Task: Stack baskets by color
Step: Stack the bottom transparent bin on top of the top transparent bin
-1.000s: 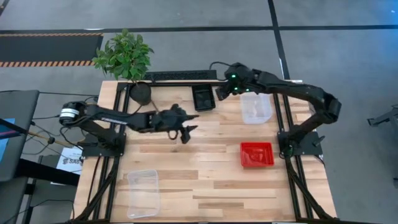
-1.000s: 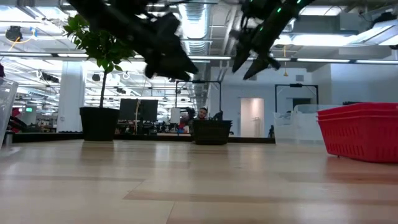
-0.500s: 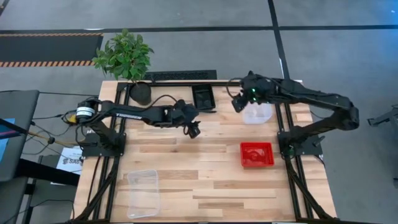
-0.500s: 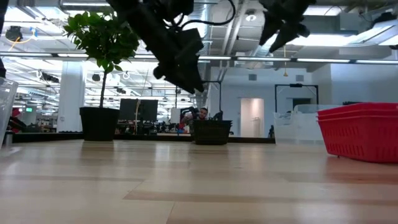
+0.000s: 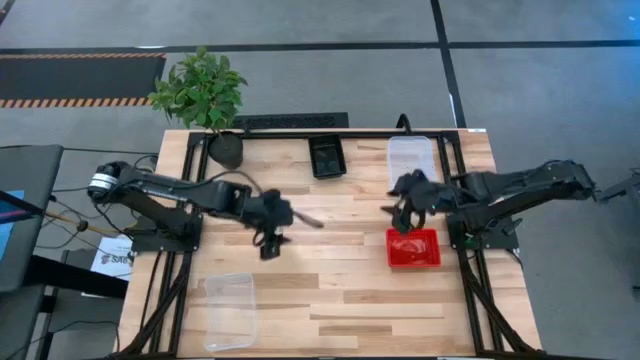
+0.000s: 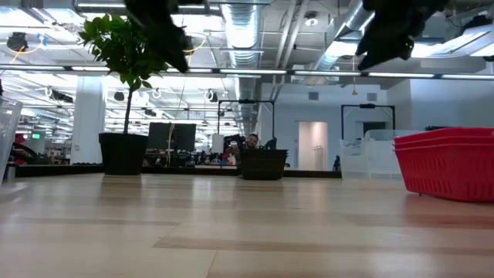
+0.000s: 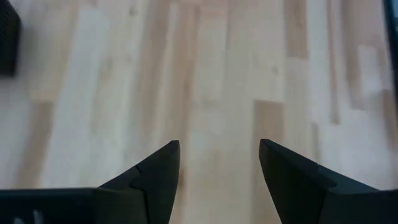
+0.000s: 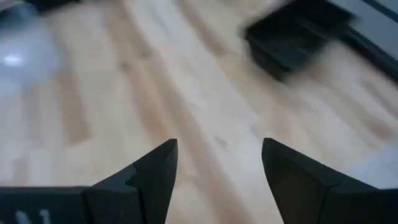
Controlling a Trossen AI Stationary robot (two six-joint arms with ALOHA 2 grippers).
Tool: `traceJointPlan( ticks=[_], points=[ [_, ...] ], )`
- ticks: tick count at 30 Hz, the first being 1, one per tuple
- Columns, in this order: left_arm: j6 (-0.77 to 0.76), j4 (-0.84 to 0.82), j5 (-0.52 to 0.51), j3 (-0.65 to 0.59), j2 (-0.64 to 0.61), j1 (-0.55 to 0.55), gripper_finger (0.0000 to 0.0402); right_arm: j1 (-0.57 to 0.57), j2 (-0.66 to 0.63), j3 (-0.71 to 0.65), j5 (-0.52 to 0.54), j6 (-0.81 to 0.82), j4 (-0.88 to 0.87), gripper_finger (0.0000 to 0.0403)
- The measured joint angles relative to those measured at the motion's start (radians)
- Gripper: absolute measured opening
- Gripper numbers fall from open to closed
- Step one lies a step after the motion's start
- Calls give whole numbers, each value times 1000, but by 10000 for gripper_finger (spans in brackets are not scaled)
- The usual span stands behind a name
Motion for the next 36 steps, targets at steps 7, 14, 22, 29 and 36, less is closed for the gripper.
traceJointPlan(
  ticks=[7, 14, 22, 29, 36],
  points=[
    [-317, -157, -71, 0, -29, -236, 208, 130, 4, -94, -2, -152, 285, 255],
    [-563, -204, -155, -21, -19, -445, 208, 174, 110, -98, -2, -262, 379, 255],
    [-861, -341, -130, -78, -16, -601, 208, 162, 208, -98, -5, -293, 454, 255],
    [-872, -280, -106, -204, -15, -618, 208, 183, 194, -98, -6, -294, 457, 255],
    [-702, -91, -126, -328, -15, -525, 208, 196, 150, -98, -6, -279, 438, 255]
  ],
)
